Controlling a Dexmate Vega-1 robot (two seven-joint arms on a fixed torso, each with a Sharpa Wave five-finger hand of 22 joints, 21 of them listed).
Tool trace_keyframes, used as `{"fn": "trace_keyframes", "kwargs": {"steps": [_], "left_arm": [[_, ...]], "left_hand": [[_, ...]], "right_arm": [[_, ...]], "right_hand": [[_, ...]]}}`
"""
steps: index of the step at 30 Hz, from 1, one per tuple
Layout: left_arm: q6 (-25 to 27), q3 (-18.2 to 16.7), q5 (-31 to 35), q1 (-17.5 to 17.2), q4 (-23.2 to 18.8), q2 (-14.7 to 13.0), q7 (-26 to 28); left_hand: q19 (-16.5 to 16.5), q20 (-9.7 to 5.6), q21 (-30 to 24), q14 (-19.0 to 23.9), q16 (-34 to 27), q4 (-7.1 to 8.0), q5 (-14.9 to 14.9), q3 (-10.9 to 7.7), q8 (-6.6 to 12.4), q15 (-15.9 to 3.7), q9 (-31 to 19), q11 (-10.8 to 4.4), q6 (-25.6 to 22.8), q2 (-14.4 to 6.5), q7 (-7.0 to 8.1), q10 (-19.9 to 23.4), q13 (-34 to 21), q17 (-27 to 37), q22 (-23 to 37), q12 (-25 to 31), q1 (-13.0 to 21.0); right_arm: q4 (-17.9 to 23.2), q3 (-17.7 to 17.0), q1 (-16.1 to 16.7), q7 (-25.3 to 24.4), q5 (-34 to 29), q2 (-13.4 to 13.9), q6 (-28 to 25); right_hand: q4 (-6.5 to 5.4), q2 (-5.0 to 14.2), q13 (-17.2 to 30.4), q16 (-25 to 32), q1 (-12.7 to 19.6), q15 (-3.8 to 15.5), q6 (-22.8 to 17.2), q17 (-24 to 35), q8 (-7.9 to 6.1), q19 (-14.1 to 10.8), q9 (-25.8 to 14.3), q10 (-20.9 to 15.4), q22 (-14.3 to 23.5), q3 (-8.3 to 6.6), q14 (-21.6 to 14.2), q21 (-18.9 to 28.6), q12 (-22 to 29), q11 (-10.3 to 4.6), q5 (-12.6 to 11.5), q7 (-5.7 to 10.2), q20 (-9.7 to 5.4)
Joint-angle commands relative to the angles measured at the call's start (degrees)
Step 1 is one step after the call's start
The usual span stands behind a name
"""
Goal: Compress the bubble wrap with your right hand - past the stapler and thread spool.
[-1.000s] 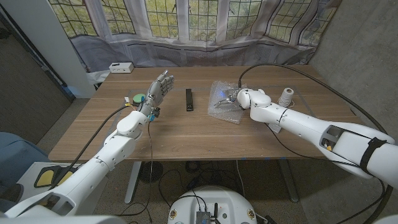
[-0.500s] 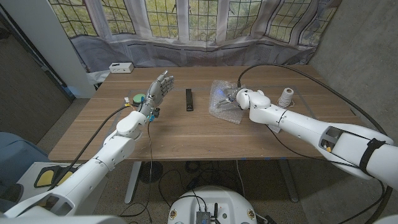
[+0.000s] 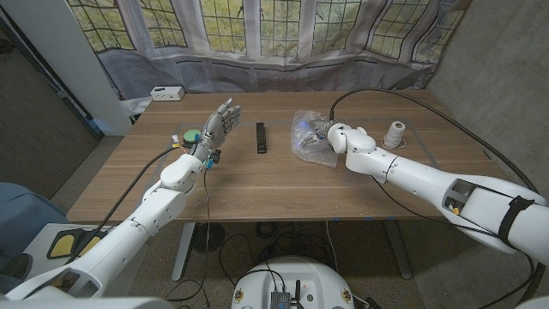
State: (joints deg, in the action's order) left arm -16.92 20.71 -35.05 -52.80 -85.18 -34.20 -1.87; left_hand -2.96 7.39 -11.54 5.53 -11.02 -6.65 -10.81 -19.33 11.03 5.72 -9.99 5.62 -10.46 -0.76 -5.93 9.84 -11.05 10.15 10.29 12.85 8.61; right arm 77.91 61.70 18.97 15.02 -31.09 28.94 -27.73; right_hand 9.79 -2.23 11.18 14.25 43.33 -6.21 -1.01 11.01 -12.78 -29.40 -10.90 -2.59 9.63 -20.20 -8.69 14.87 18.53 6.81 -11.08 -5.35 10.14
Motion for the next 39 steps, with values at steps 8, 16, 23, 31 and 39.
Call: {"fn": "trace_keyframes", "kwargs": {"steps": [8,16,23,31,39], "left_arm": [[0.0,-0.2,0.0,-0.8,-0.8,-0.1,0.7],[-0.4,-0.2,-0.1,-0.7,-0.5,0.1,0.5],[-0.4,-0.2,-0.2,-0.7,-0.2,0.3,0.4],[-0.6,-0.1,-0.3,-0.6,0.0,0.3,0.1],[-0.3,-0.2,-0.4,-0.6,-0.2,0.1,0.1]], "left_hand": [[0.1,0.68,0.1,0.3,0.2,-0.29,0.2,-0.01,0.1,0.11,-0.3,-0.05,-0.5,-0.5,0.03,0.4,-0.2,0.2,0.1,-0.2,0.2],[0.2,0.79,0.1,0.3,0.2,-0.3,0.2,0.0,0.08,0.14,-0.3,-0.07,-0.5,-0.5,0.02,0.5,-0.2,0.2,0.1,-0.2,0.2],[0.3,1.01,0.2,0.3,0.2,-0.3,0.2,0.02,0.05,0.11,-0.3,-0.08,-0.6,-0.5,0.17,0.4,-0.2,0.2,0.1,-0.3,0.2],[0.3,1.17,0.2,0.3,0.2,-0.3,0.2,0.05,0.06,0.09,-0.3,-0.11,-0.7,-0.5,0.3,0.5,-0.2,0.2,0.1,-0.3,0.2],[0.3,1.25,0.2,0.4,0.1,-0.3,0.2,0.07,0.05,0.07,-0.3,-0.06,-0.8,-0.5,0.3,0.6,-0.2,0.2,0.1,-0.3,0.2]], "right_arm": [[-0.5,-1.2,1.2,-3.0,1.6,0.2,2.2],[-0.5,-1.9,1.7,-4.6,1.8,-0.1,1.6],[-0.8,-2.3,2.3,-6.6,2.1,-0.2,1.8],[0.3,-3.8,4.0,-10.7,2.9,0.2,2.8],[1.0,-5.1,5.5,-14.4,3.4,0.6,4.0]], "right_hand": [[-0.33,-0.18,-0.1,2.7,5.3,4.16,-11.7,0.7,-1.73,-17.4,-0.2,-12.0,0.0,0.52,-10.5,0.7,2.6,-2.45,-1.0,1.19,-6.61],[-0.23,1.47,0.0,5.2,10.7,6.11,-17.6,1.5,-2.17,-24.1,-0.2,-17.6,0.1,0.21,-17.6,0.9,3.1,-3.53,-0.9,2.06,-10.28],[-0.34,2.95,-0.1,8.4,14.7,7.14,-24.5,2.4,-3.27,-28.0,-0.2,-24.4,0.2,0.71,-24.5,0.8,4.2,-4.35,-0.3,3.1,-12.71],[-0.18,6.75,-0.1,10.8,20.6,10.38,-31.9,2.9,-4.21,-32.6,-0.3,-31.0,0.4,-0.77,-31.7,1.5,4.6,-4.62,0.5,4.53,-16.8],[-0.16,7.5,-0.1,12.1,23.1,13.1,-35.9,3.2,-4.66,-35.3,-0.2,-34.7,0.6,-1.21,-37.0,2.5,4.7,-5.05,0.9,5.18,-19.51]]}}
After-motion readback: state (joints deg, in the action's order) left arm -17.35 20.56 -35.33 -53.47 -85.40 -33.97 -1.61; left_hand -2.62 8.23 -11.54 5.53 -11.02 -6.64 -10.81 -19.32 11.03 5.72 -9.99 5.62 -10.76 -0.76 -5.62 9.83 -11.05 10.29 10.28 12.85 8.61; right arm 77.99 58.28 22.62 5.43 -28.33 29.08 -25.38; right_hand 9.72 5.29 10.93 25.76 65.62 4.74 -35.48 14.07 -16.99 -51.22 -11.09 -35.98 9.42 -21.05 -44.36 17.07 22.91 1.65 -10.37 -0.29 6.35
